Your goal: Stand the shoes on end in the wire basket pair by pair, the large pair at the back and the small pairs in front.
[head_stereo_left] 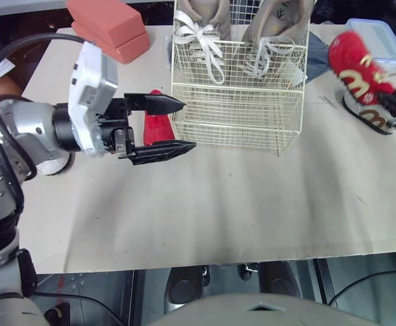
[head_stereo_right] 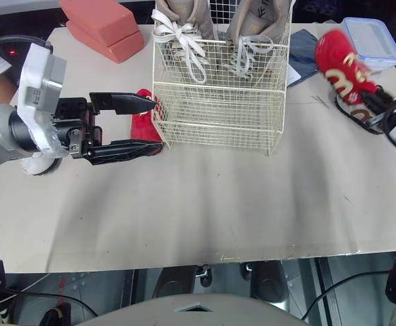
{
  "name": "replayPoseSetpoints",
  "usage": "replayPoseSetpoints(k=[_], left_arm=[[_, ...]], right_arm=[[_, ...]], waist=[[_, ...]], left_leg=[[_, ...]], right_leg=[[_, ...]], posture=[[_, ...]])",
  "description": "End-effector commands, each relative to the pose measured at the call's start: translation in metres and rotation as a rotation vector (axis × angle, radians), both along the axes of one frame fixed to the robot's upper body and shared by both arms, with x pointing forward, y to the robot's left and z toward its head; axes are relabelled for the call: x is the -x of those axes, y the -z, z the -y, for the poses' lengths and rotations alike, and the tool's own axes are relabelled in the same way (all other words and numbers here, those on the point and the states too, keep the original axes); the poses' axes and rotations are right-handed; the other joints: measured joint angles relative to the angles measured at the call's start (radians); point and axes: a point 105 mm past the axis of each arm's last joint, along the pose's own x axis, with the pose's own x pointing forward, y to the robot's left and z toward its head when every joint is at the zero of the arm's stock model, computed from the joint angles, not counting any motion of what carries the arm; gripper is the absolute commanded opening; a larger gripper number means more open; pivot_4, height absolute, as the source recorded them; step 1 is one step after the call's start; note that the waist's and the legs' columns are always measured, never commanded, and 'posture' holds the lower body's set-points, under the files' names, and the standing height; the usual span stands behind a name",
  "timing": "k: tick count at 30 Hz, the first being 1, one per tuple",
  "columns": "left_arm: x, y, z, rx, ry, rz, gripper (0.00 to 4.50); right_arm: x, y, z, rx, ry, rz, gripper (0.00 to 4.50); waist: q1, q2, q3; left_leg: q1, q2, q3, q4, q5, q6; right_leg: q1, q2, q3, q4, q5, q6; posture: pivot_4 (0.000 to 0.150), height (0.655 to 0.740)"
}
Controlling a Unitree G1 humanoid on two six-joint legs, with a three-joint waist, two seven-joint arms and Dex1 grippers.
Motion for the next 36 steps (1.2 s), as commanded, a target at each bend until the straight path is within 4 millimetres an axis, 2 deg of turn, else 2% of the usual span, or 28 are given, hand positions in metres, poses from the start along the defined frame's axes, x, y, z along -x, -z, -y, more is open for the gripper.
replayPoseSetpoints(k=[1, 4, 7, 9, 11, 13, 18, 23, 26, 29, 31, 36], left_arm=[[0.000, -0.009, 0.000, 0.004, 0.018, 0.065, 4.50], [-0.002, -0.011, -0.002, 0.008, 0.023, 0.088, 4.50], [-0.001, -0.017, -0.003, 0.037, 0.042, 0.101, 4.50], [0.000, -0.021, -0.004, 0.053, 0.057, 0.099, 4.50], [0.005, -0.026, -0.006, 0.076, 0.097, 0.074, 4.50], [0.010, -0.030, -0.009, 0.094, 0.139, 0.051, 4.50], [0.014, -0.039, -0.023, 0.115, 0.161, 0.006, 4.50], [0.020, -0.045, -0.029, 0.133, 0.179, -0.012, 4.50], [0.015, -0.040, -0.025, 0.131, 0.167, -0.023, 4.50], [0.008, -0.032, -0.012, 0.132, 0.178, -0.061, 4.50], [0.000, -0.023, -0.001, 0.100, 0.167, -0.097, 4.50], [-0.011, -0.010, 0.006, 0.030, 0.147, -0.151, 4.50]], right_arm=[[0.016, -0.064, -0.008, 0.008, -0.060, 0.240, 0.02], [0.027, -0.089, -0.039, 0.009, -0.214, 0.336, 0.02], [0.040, -0.101, -0.078, 0.052, -0.395, 0.375, 0.02], [0.048, -0.101, -0.098, 0.095, -0.489, 0.368, 0.02], [0.059, -0.091, -0.124, 0.228, -0.623, 0.346, 0.02], [0.067, -0.080, -0.141, 0.345, -0.729, 0.321, 0.02], [0.084, -0.057, -0.170, 0.622, -0.940, 0.320, 0.02], [0.091, -0.044, -0.184, 0.875, -1.027, 0.447, 0.02], [0.087, -0.041, -0.191, 1.055, -1.022, 0.587, 0.02], [0.083, -0.042, -0.202, 1.196, -1.016, 0.760, 0.02], [0.082, -0.043, -0.211, 1.226, -1.014, 0.863, 0.02], [0.085, -0.047, -0.227, 1.242, -1.019, 1.032, 0.02]], waist=[[-0.001, 0.001, 0.000], [-0.001, 0.001, 0.001], [0.000, 0.001, 0.001], [-0.001, 0.001, 0.001], [0.000, 0.001, 0.001], [0.001, 0.001, 0.001], [0.003, 0.001, 0.001], [0.001, 0.001, 0.001], [-0.001, 0.001, 0.001], [0.001, 0.001, 0.001], [0.001, 0.001, 0.001], [-0.001, 0.001, 0.001]], left_leg=[[0.000, 0.000, 0.000, 0.000, 0.000, 0.000], [0.000, 0.000, 0.000, 0.000, 0.000, 0.000], [0.000, 0.000, 0.000, -0.001, 0.000, 0.000], [0.000, 0.000, 0.000, -0.001, 0.000, 0.000], [0.000, 0.000, 0.000, -0.001, 0.000, 0.000], [0.000, 0.000, 0.000, -0.001, 0.000, 0.000], [0.000, 0.000, 0.000, -0.001, 0.000, 0.000], [-0.001, 0.000, 0.000, -0.001, 0.000, 0.000], [0.000, 0.000, 0.000, -0.001, 0.000, 0.000], [0.000, 0.000, 0.000, -0.001, 0.000, 0.000], [0.000, 0.000, 0.000, 0.000, 0.000, 0.000], [-0.001, 0.000, 0.000, 0.000, 0.000, 0.000]], right_leg=[[0.000, 0.000, 0.000, 0.000, 0.000, 0.000], [0.000, 0.000, 0.001, 0.000, 0.000, 0.000], [0.000, 0.000, 0.000, 0.000, 0.000, 0.000], [0.000, 0.000, 0.000, 0.000, 0.000, 0.000], [0.000, 0.000, 0.000, -0.001, 0.000, 0.000], [0.000, 0.000, 0.000, -0.001, 0.000, 0.000], [0.000, 0.000, -0.001, -0.001, 0.000, 0.000], [0.000, 0.000, -0.001, -0.001, 0.000, 0.000], [0.000, 0.000, -0.001, -0.001, 0.000, 0.000], [0.000, -0.001, -0.001, -0.001, 0.000, 0.000], [0.000, -0.001, 0.000, -0.001, 0.000, 0.000], [0.000, 0.000, 0.000, 0.000, 0.000, -0.001]], posture=[[0.150, 0.6860], [0.150, 0.6860], [0.150, 0.6860], [0.150, 0.6860], [0.150, 0.6860], [0.150, 0.6860], [0.150, 0.6860], [0.150, 0.6860], [0.150, 0.6860], [0.150, 0.6860], [0.150, 0.6860], [0.150, 0.6860]])
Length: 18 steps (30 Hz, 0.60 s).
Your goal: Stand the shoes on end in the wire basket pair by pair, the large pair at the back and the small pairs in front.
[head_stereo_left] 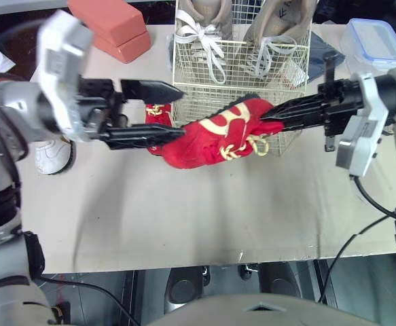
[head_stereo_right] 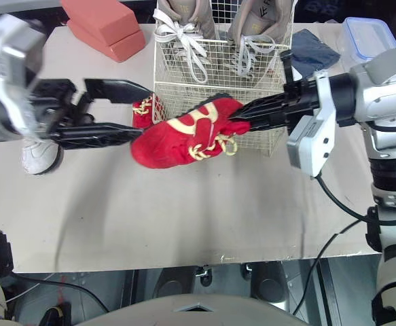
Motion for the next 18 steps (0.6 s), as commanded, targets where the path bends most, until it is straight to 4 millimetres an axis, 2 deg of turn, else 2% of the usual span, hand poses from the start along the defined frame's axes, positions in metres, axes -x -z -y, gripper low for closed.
replayPoseSetpoints(k=[1, 4, 8, 16, 17, 18], left_arm=[[-0.001, 0.000, 0.001, -0.053, 0.000, 0.019, 4.50], [-0.008, 0.008, 0.004, -0.090, -0.005, -0.010, 4.50], [-0.004, 0.013, 0.008, -0.120, 0.049, -0.041, 4.50], [-0.005, 0.014, 0.015, -0.109, 0.103, -0.044, 1.09], [-0.005, 0.014, 0.016, -0.104, 0.109, -0.043, 0.77], [-0.004, 0.013, 0.017, -0.097, 0.116, -0.043, 0.63]], right_arm=[[0.007, -0.016, -0.005, -0.049, -0.063, 0.114, 0.02], [0.009, -0.022, -0.012, -0.073, -0.095, 0.150, 0.02], [0.009, -0.028, -0.018, -0.100, -0.114, 0.180, 0.02], [0.009, -0.032, -0.020, -0.125, -0.106, 0.183, 0.00], [0.009, -0.033, -0.020, -0.134, -0.103, 0.185, 0.00], [0.009, -0.035, -0.019, -0.147, -0.102, 0.190, 0.00]], waist=[[0.000, 0.000, 0.000], [0.000, 0.000, 0.000], [0.000, 0.000, 0.000], [0.000, 0.000, 0.000], [0.000, 0.000, 0.000], [0.000, 0.000, 0.000]], left_leg=[[0.000, 0.000, 0.000, 0.000, 0.000, 0.000], [0.000, 0.000, 0.000, 0.000, 0.000, 0.000], [0.000, 0.000, 0.000, 0.000, 0.000, 0.000], [0.000, 0.000, 0.000, 0.001, 0.000, 0.000], [0.000, 0.000, 0.000, 0.001, 0.000, 0.000], [0.000, 0.000, 0.000, 0.001, 0.000, 0.000]], right_leg=[[0.000, 0.000, 0.000, 0.000, 0.001, -0.001], [0.000, 0.000, 0.000, 0.000, 0.001, -0.002], [0.000, 0.000, 0.000, 0.001, 0.000, 0.000], [0.000, 0.000, 0.000, 0.001, 0.000, 0.000], [0.000, 0.000, 0.000, 0.001, 0.000, 0.000], [0.000, 0.000, 0.000, 0.001, 0.000, 0.000]], posture=[[0.150, 0.6860], [0.150, 0.6860], [0.150, 0.6860], [0.150, 0.6860], [0.150, 0.6860], [0.150, 0.6860]])
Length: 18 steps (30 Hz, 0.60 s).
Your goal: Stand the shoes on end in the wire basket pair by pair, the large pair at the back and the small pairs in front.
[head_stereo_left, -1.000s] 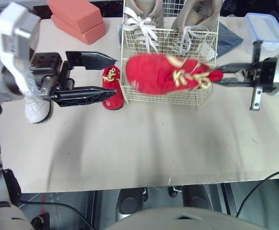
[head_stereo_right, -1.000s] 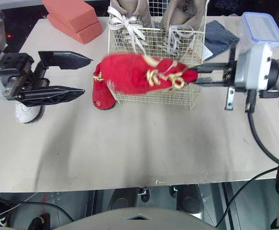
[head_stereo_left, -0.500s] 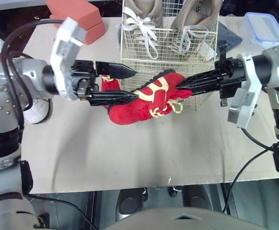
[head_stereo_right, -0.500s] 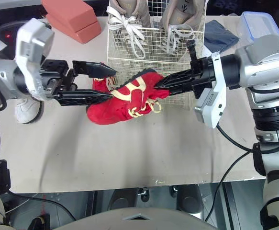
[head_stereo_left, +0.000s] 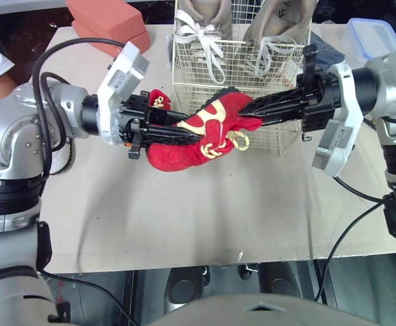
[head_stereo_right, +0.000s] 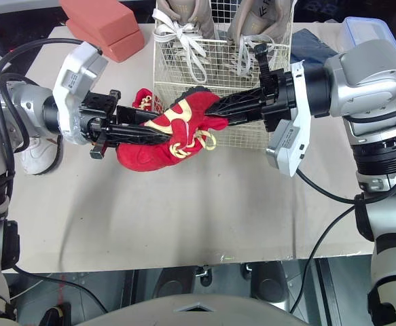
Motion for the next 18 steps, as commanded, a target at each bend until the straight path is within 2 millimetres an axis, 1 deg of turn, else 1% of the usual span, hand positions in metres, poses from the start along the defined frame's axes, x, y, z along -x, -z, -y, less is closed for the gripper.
replayPoseSetpoints(k=[1, 2, 3, 4, 5, 6, 7, 9, 10, 11, 12, 16, 18], left_arm=[[0.006, -0.007, 0.007, 0.017, 0.063, 0.032, 0.54], [0.006, -0.008, 0.007, 0.025, 0.065, 0.036, 0.54], [0.006, -0.009, 0.008, 0.034, 0.066, 0.038, 0.54], [0.006, -0.010, 0.008, 0.043, 0.066, 0.041, 0.54], [0.007, -0.011, 0.009, 0.068, 0.066, 0.047, 0.54], [0.008, -0.013, 0.008, 0.092, 0.065, 0.053, 0.54], [0.008, -0.014, 0.007, 0.112, 0.060, 0.059, 0.54], [0.008, -0.015, 0.006, 0.141, 0.046, 0.068, 0.54], [0.006, -0.015, 0.005, 0.153, 0.035, 0.075, 0.54], [0.005, -0.016, 0.004, 0.163, 0.020, 0.089, 0.54], [0.003, -0.016, 0.003, 0.176, 0.007, 0.101, 0.54], [-0.003, -0.024, 0.000, 0.260, -0.044, 0.165, 0.54], [-0.006, -0.030, -0.001, 0.298, -0.065, 0.211, 0.54]], right_arm=[[0.011, -0.022, -0.003, -0.096, -0.041, 0.058, 0.00], [0.010, -0.023, -0.003, -0.104, -0.037, 0.060, 0.00], [0.010, -0.024, -0.002, -0.111, -0.032, 0.064, 0.78], [0.010, -0.026, -0.001, -0.119, -0.028, 0.066, 1.08], [0.008, -0.026, 0.002, -0.129, -0.013, 0.055, 1.53], [0.007, -0.026, 0.005, -0.140, -0.001, 0.046, 1.87], [0.006, -0.027, 0.008, -0.153, 0.011, 0.034, 2.43], [0.004, -0.028, 0.011, -0.181, 0.028, 0.014, 3.30], [0.003, -0.030, 0.013, -0.200, 0.036, -0.001, 3.86], [0.001, -0.031, 0.016, -0.220, 0.050, -0.020, 4.31], [0.000, -0.031, 0.019, -0.236, 0.065, -0.036, 4.42], [-0.008, -0.035, 0.034, -0.349, 0.129, -0.136, 4.42], [-0.014, -0.038, 0.043, -0.425, 0.167, -0.222, 4.42]], waist=[[0.000, 0.000, 0.000], [0.000, 0.000, 0.000], [0.000, 0.000, 0.000], [0.000, 0.000, 0.000], [0.000, 0.000, 0.000], [0.001, 0.000, 0.000], [0.000, 0.000, 0.000], [0.000, 0.000, 0.000], [0.000, 0.000, 0.000], [0.000, 0.000, 0.000], [0.000, 0.000, 0.000], [0.001, 0.000, 0.000], [0.001, 0.000, 0.000]], left_leg=[[0.000, 0.000, 0.000, 0.000, 0.000, 0.000], [0.000, 0.000, 0.000, 0.000, 0.000, 0.000], [0.000, 0.000, 0.000, 0.000, 0.000, 0.000], [0.000, 0.000, 0.000, 0.000, 0.000, 0.000], [0.000, 0.000, 0.000, 0.000, 0.000, 0.000], [0.000, 0.000, 0.000, 0.000, 0.000, 0.000], [0.000, 0.000, 0.000, 0.000, 0.000, 0.000], [0.000, 0.000, 0.000, 0.000, 0.000, 0.000], [0.000, 0.000, 0.000, 0.000, 0.000, 0.000], [0.000, 0.000, 0.000, 0.000, 0.000, 0.000], [0.000, 0.000, 0.000, 0.000, 0.000, 0.000], [0.000, 0.000, 0.000, 0.001, 0.000, 0.000], [0.000, 0.000, 0.000, 0.001, 0.000, 0.000]], right_leg=[[0.000, 0.000, 0.000, 0.000, 0.000, 0.000], [0.000, 0.000, 0.000, 0.000, 0.000, 0.000], [0.000, 0.000, 0.000, 0.000, 0.000, 0.000], [0.000, 0.000, 0.000, 0.000, 0.000, 0.000], [0.000, 0.000, 0.000, 0.000, 0.000, 0.000], [0.000, 0.000, 0.000, 0.000, 0.000, 0.000], [0.000, 0.000, 0.000, 0.000, 0.001, -0.001], [0.000, 0.000, 0.000, 0.000, 0.001, -0.001], [0.000, 0.000, 0.000, 0.000, 0.001, -0.002], [0.000, 0.000, 0.000, 0.000, 0.001, -0.002], [0.000, 0.000, 0.000, 0.000, 0.001, -0.002], [0.000, -0.001, 0.000, 0.000, 0.002, -0.003], [0.000, -0.001, 0.000, 0.000, 0.002, -0.003]], posture=[[0.150, 0.6860], [0.150, 0.6860], [0.150, 0.6860], [0.150, 0.6860], [0.150, 0.6860], [0.150, 0.6860], [0.150, 0.6860], [0.150, 0.6860], [0.150, 0.6860], [0.150, 0.6860], [0.150, 0.6860], [0.150, 0.6860], [0.150, 0.6860]])
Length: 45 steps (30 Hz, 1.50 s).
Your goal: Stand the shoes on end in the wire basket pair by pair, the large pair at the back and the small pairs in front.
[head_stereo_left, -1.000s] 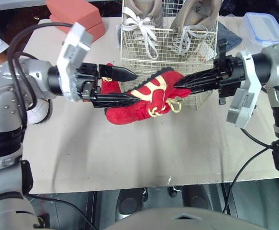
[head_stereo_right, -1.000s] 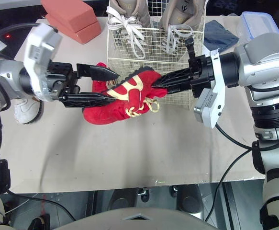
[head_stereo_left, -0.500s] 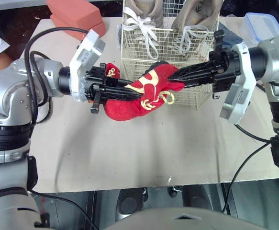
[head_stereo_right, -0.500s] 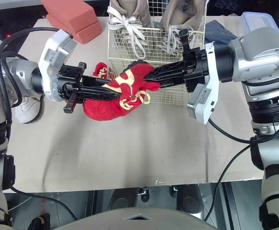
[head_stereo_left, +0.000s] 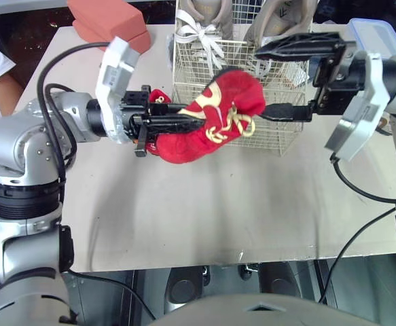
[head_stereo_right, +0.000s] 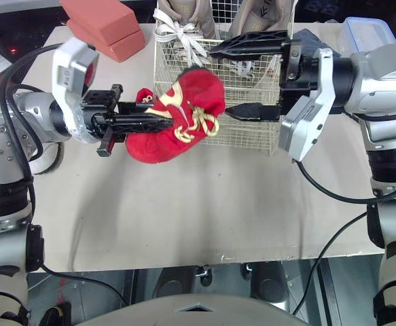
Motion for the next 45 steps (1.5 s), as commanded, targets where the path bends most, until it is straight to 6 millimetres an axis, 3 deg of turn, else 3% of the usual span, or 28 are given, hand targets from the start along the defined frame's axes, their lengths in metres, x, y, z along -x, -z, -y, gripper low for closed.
replayPoseSetpoints(k=[1, 5, 9, 16, 20, 26, 29, 34, 37, 41, 42, 44, 45], left_arm=[[0.001, -0.022, -0.003, 0.085, -0.033, 0.133, 0.54], [-0.001, -0.032, -0.001, 0.168, -0.049, 0.208, 0.54], [-0.002, -0.033, 0.001, 0.202, -0.050, 0.220, 0.54], [-0.005, -0.035, 0.012, 0.256, -0.044, 0.232, 0.54], [-0.007, -0.034, 0.017, 0.269, -0.042, 0.230, 0.54], [-0.007, -0.033, 0.025, 0.283, -0.026, 0.223, 0.54], [-0.006, -0.031, 0.026, 0.280, -0.022, 0.219, 0.54], [-0.006, -0.033, 0.026, 0.317, -0.023, 0.159, 0.54], [-0.008, -0.035, 0.024, 0.349, -0.027, 0.116, 0.54], [-0.007, -0.037, 0.021, 0.354, -0.013, 0.086, 0.54], [-0.008, -0.036, 0.021, 0.339, -0.016, 0.086, 1.57], [-0.008, -0.033, 0.021, 0.329, -0.018, 0.082, 2.10], [-0.010, -0.034, 0.020, 0.330, -0.034, 0.096, 2.70]], right_arm=[[-0.005, -0.020, 0.021, -0.201, 0.055, -0.139, 4.42], [-0.021, 0.007, 0.039, -0.368, 0.134, -0.713, 4.42], [-0.009, 0.017, 0.033, -0.451, 0.083, -1.018, 4.42], [0.015, -0.003, 0.013, -0.634, -0.159, -1.403, 4.42], [0.021, -0.013, -0.002, -0.697, -0.254, -1.508, 4.42], [0.022, -0.010, -0.026, -0.724, -0.278, -1.585, 4.42], [0.020, -0.011, -0.029, -0.750, -0.283, -1.599, 3.53], [0.019, -0.011, -0.030, -0.757, -0.276, -1.597, 1.16], [0.018, -0.011, -0.030, -0.759, -0.266, -1.590, 0.07], [0.016, -0.012, -0.030, -0.767, -0.253, -1.569, 0.07], [0.016, -0.013, -0.030, -0.773, -0.252, -1.565, 0.00], [0.014, -0.015, -0.031, -0.788, -0.245, -1.550, 0.00], [0.013, -0.016, -0.030, -0.798, -0.238, -1.539, 0.00]], waist=[[0.001, 0.000, 0.000], [0.006, 0.000, 0.000], [0.001, 0.000, 0.000], [0.004, 0.000, 0.000], [0.006, -0.001, 0.000], [0.006, -0.001, 0.000], [0.007, -0.001, 0.000], [0.006, -0.001, 0.000], [0.006, -0.001, 0.000], [0.004, -0.001, 0.000], [0.003, -0.001, 0.000], [0.002, 0.000, 0.000], [0.002, -0.001, 0.000]], left_leg=[[0.000, 0.000, 0.000, 0.000, 0.000, 0.000], [-0.001, 0.000, -0.001, 0.000, 0.000, 0.000], [0.000, 0.000, -0.001, 0.000, 0.000, 0.000], [0.000, 0.000, -0.001, -0.001, 0.000, 0.000], [0.000, 0.000, -0.001, -0.001, 0.000, 0.000], [0.000, -0.001, -0.001, -0.002, 0.000, 0.000], [0.000, -0.001, -0.001, -0.002, 0.000, 0.000], [0.000, -0.001, -0.001, -0.002, 0.000, 0.000], [0.000, -0.001, -0.001, -0.002, 0.000, 0.000], [0.000, 0.000, -0.001, -0.002, 0.000, 0.000], [0.000, -0.001, -0.001, -0.002, 0.000, 0.000], [0.000, -0.001, -0.001, -0.002, 0.000, 0.000], [0.000, -0.001, -0.001, -0.002, 0.000, 0.000]], right_leg=[[0.000, 0.000, 0.000, 0.000, 0.000, 0.000], [0.000, 0.000, -0.001, 0.000, 0.000, 0.000], [0.000, 0.000, 0.000, 0.000, 0.000, 0.000], [0.000, 0.000, 0.000, 0.000, 0.000, 0.000], [0.000, 0.000, -0.001, -0.001, 0.000, 0.000], [0.000, 0.001, -0.001, -0.001, 0.000, 0.000], [0.000, 0.001, -0.001, -0.001, 0.000, 0.000], [0.000, 0.001, -0.001, -0.001, 0.000, 0.000], [0.000, 0.001, -0.001, -0.001, 0.000, 0.000], [0.000, 0.001, -0.001, -0.001, 0.000, 0.000], [0.000, 0.001, -0.001, -0.001, 0.000, 0.000], [0.000, 0.001, -0.001, -0.001, 0.000, 0.000], [0.000, 0.001, -0.001, -0.001, 0.000, 0.000]], posture=[[0.150, 0.6860], [0.150, 0.6860], [0.150, 0.6860], [0.150, 0.6860], [0.150, 0.6860], [0.150, 0.6860], [0.150, 0.6860], [0.150, 0.6860], [0.150, 0.6860], [0.150, 0.6860], [0.150, 0.6860], [0.150, 0.6860], [0.150, 0.6860]])
